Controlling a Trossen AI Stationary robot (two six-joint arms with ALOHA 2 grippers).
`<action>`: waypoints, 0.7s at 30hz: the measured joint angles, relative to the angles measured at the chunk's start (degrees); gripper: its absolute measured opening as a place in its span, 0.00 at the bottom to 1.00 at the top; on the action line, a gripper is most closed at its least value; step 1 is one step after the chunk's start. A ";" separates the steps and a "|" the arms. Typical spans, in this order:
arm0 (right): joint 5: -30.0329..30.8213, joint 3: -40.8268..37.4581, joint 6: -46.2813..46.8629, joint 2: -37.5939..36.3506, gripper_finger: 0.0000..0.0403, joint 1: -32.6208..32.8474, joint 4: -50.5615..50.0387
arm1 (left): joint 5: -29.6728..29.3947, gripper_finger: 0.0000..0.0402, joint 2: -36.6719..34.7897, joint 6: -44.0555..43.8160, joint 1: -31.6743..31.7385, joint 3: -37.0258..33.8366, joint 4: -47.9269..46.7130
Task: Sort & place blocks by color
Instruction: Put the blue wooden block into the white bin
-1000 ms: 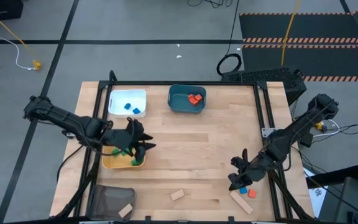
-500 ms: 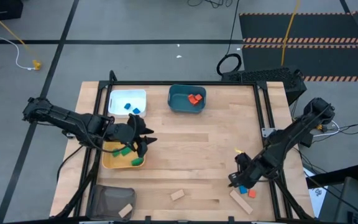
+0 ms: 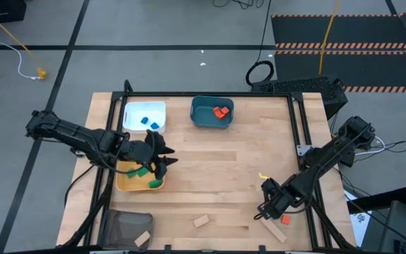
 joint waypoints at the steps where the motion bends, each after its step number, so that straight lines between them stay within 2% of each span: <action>1: 0.02 0.00 -0.05 0.32 0.34 0.00 0.13 | 0.14 0.49 0.00 0.00 0.00 0.00 0.01; 14: -2.52 0.00 3.10 2.86 0.54 0.37 1.50 | 1.00 0.49 0.00 0.31 -0.81 -0.02 -0.02; 21: -2.61 0.00 5.71 2.57 0.55 0.74 1.47 | 1.00 0.49 0.00 0.46 -0.81 -0.02 -0.03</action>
